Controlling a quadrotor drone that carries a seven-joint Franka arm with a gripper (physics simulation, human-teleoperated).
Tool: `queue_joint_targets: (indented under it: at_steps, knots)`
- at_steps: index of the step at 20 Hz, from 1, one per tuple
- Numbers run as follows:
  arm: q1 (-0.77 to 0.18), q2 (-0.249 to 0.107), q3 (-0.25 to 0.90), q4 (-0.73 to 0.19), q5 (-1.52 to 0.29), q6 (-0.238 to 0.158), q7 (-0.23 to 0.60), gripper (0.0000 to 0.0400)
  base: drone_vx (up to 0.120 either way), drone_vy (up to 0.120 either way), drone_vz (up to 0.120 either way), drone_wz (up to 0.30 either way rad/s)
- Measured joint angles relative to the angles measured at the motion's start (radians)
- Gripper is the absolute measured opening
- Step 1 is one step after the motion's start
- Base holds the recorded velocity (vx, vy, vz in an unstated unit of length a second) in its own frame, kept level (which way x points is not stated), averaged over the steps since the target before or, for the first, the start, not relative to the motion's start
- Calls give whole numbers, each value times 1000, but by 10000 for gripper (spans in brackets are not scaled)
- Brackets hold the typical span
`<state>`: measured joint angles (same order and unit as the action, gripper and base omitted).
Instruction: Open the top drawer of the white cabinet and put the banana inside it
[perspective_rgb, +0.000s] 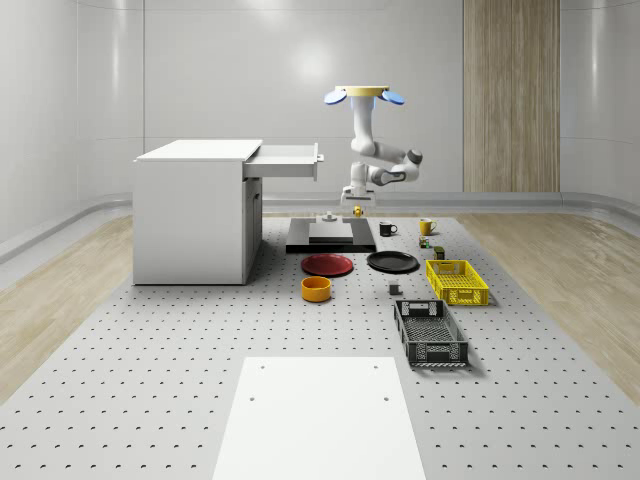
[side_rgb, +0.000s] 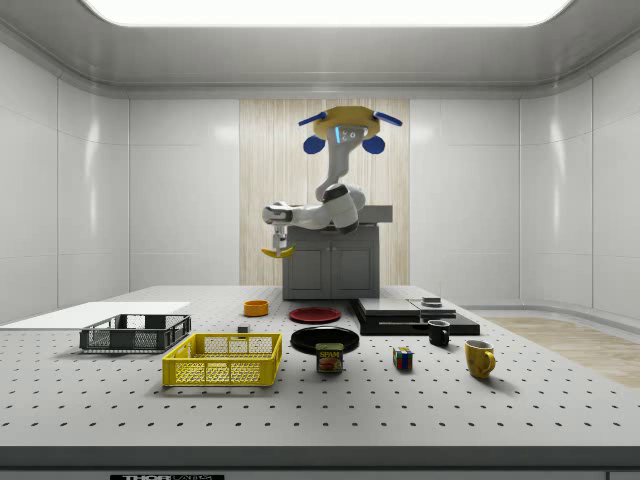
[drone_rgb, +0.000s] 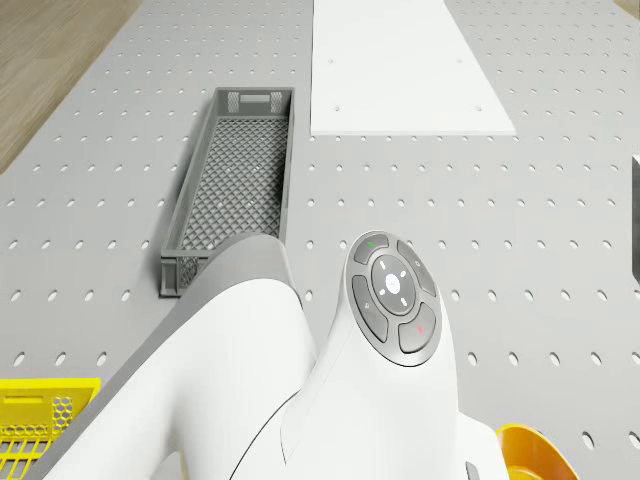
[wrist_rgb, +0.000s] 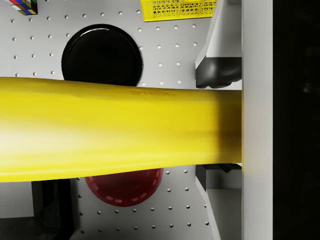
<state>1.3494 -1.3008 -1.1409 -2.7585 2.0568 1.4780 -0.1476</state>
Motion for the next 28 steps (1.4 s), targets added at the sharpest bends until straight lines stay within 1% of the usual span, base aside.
queue_joint_targets:
  at_steps: [28]
  knots:
    - [-4,9,2,-1,5,-8,4,200,-120,0,120,0]
